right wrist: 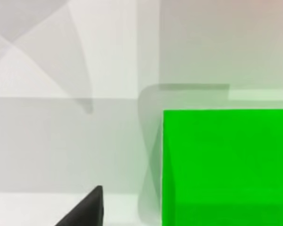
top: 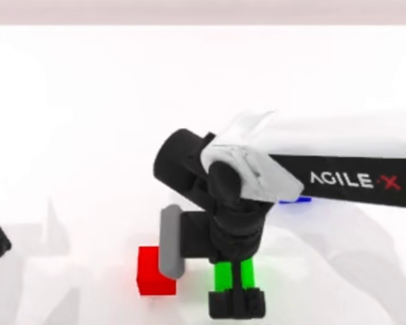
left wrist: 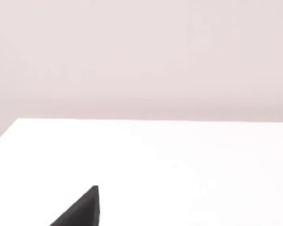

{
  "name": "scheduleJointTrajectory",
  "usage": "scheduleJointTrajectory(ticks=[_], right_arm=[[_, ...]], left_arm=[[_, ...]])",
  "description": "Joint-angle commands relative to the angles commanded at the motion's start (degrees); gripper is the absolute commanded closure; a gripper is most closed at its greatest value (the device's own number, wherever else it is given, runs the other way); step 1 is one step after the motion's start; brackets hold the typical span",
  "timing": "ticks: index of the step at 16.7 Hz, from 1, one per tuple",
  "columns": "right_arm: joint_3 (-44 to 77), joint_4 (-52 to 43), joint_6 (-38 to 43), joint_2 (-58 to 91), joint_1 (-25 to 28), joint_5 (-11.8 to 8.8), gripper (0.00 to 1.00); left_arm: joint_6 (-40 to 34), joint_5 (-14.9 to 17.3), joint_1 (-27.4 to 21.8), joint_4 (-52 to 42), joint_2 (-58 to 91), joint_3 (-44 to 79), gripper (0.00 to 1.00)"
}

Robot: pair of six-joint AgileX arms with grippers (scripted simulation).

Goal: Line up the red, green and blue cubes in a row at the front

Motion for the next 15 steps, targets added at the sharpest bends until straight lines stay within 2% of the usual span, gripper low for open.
scheduleJointTrajectory(ticks=[7, 12, 15], right_arm=[[8.9, -13.2, -0.2, -3.9, 0.4, -0.1, 0.0], [9.1, -13.4, 0.0, -3.9, 0.1, 0.0, 0.0], [10.7, -13.9, 3.7, -2.7, -1.4, 0.0, 0.0]], left_arm=[[0.0, 0.0, 0.0, 0.0, 0.0, 0.0, 0.0], [0.0, 0.0, 0.0, 0.0, 0.0, 0.0, 0.0], [0.0, 0.0, 0.0, 0.0, 0.0, 0.0, 0.0]])
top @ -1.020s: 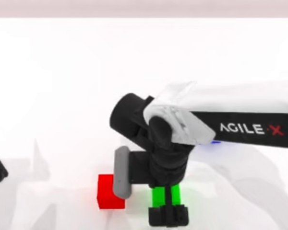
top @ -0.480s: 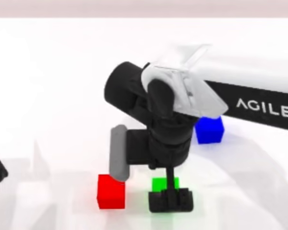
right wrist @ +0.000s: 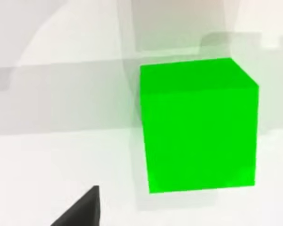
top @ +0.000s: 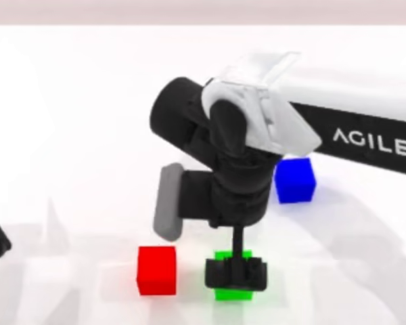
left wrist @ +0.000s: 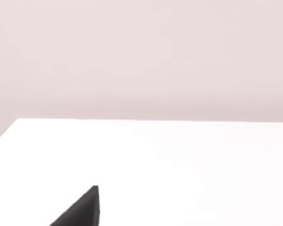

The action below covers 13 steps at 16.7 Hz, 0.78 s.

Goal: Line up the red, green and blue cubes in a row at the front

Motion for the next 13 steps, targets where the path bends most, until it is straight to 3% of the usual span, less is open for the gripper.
scheduleJointTrajectory(ticks=[4, 13], right_arm=[[3.9, -1.2, 12.5, 3.2, -5.0, 0.1, 0.0], [12.3, -3.3, 51.6, 10.1, -19.7, 0.0, 0.0]], left_arm=[[0.0, 0.0, 0.0, 0.0, 0.0, 0.0, 0.0], [0.0, 0.0, 0.0, 0.0, 0.0, 0.0, 0.0]])
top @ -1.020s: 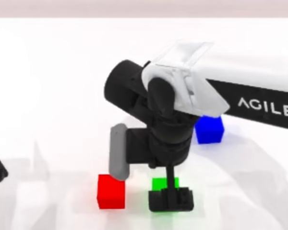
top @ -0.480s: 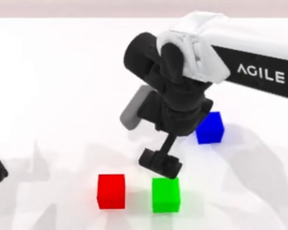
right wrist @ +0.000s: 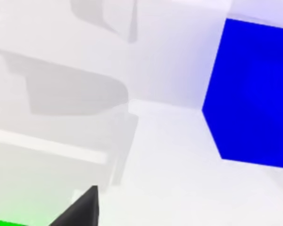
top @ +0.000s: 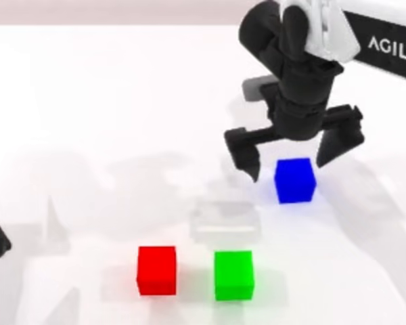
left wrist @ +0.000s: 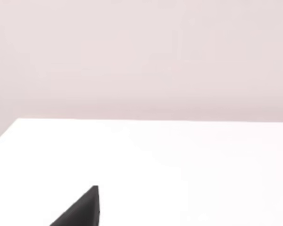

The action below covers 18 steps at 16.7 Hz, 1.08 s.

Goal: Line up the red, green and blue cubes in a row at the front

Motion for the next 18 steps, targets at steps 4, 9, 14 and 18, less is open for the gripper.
scheduleJointTrajectory(ticks=[4, 9, 14, 18], right_arm=[[1.5, 0.2, 5.7, 0.5, -3.1, 0.2, 0.0], [1.2, 0.4, 5.7, 0.3, -2.9, 0.2, 0.0], [-4.9, 9.3, 5.8, 3.0, -3.0, 0.2, 0.0], [-10.2, 17.2, 5.9, 5.6, -3.0, 0.2, 0.0]], left_arm=[[0.0, 0.0, 0.0, 0.0, 0.0, 0.0, 0.0], [0.0, 0.0, 0.0, 0.0, 0.0, 0.0, 0.0], [0.0, 0.0, 0.0, 0.0, 0.0, 0.0, 0.0], [0.0, 0.0, 0.0, 0.0, 0.0, 0.0, 0.0]])
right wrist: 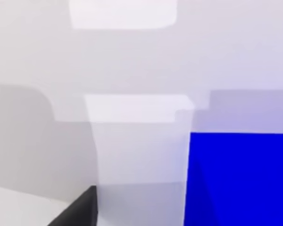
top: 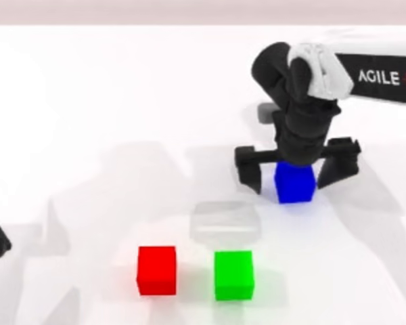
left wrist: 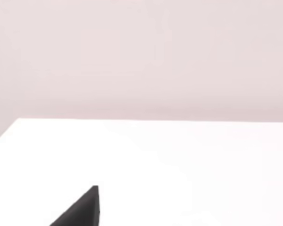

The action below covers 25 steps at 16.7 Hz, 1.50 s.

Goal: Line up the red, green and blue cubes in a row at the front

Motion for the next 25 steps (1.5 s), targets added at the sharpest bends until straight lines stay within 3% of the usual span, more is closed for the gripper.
scheduleJointTrajectory(ticks=[5, 18, 25], right_arm=[[-0.5, 0.7, 0.0, 0.3, 0.0, 0.0, 0.0], [-0.5, 0.7, 0.0, 0.3, 0.0, 0.0, 0.98], [-0.5, 0.7, 0.0, 0.3, 0.0, 0.0, 1.0]], left_arm=[[0.0, 0.0, 0.0, 0.0, 0.0, 0.0, 0.0], [0.0, 0.0, 0.0, 0.0, 0.0, 0.0, 0.0], [0.0, 0.0, 0.0, 0.0, 0.0, 0.0, 0.0]])
